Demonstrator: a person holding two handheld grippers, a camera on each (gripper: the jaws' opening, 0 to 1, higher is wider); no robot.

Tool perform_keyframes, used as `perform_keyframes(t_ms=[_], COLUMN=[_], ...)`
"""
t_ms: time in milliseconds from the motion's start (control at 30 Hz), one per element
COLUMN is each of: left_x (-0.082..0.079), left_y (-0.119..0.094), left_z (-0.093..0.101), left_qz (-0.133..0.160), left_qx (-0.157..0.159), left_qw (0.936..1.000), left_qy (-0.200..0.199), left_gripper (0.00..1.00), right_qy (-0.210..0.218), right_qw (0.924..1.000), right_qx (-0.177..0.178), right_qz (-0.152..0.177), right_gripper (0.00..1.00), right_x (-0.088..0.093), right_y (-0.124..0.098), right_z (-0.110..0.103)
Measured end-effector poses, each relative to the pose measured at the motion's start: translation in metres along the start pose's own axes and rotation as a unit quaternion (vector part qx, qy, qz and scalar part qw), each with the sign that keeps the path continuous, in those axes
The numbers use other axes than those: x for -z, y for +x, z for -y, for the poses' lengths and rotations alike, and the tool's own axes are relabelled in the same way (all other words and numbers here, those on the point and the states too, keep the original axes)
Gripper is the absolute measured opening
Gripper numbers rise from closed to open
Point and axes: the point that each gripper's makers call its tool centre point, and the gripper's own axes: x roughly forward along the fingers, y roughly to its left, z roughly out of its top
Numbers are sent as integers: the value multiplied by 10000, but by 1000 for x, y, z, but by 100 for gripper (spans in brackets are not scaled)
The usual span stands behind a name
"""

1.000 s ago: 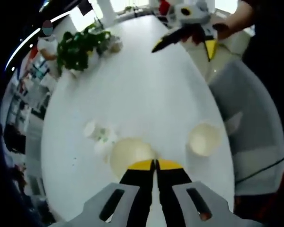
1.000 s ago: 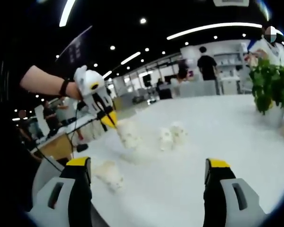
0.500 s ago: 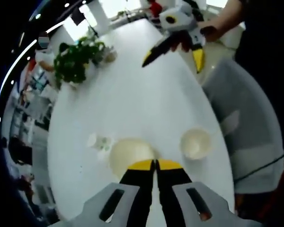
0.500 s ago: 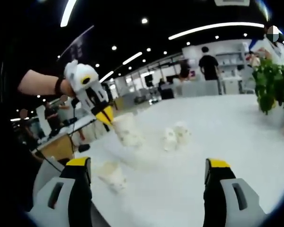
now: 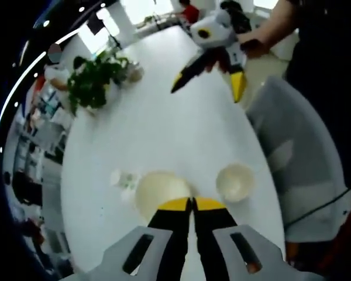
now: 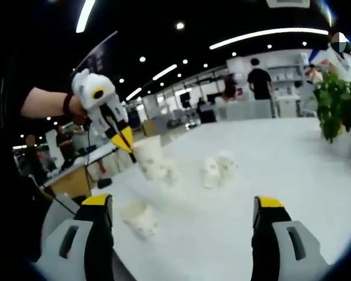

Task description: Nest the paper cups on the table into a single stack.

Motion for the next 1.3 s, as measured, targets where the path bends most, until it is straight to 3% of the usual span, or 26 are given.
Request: perform_keyframes(t_ms=[433, 1300], left_x=[-6, -20], left_y=[-2, -8], left_z=[17, 36], left_qz=[23, 133], left_qx=[79, 52], left_qw=[9998, 9997], left_qy=[202, 182], left_gripper=[0, 0], right_qy=[115, 126], right_qw=[9999, 9998], right_qx=[15, -83], right_qz=[-81, -154], right_gripper=[98, 98], right_x=[11, 12], right_y=[2, 8], right_z=[3, 0])
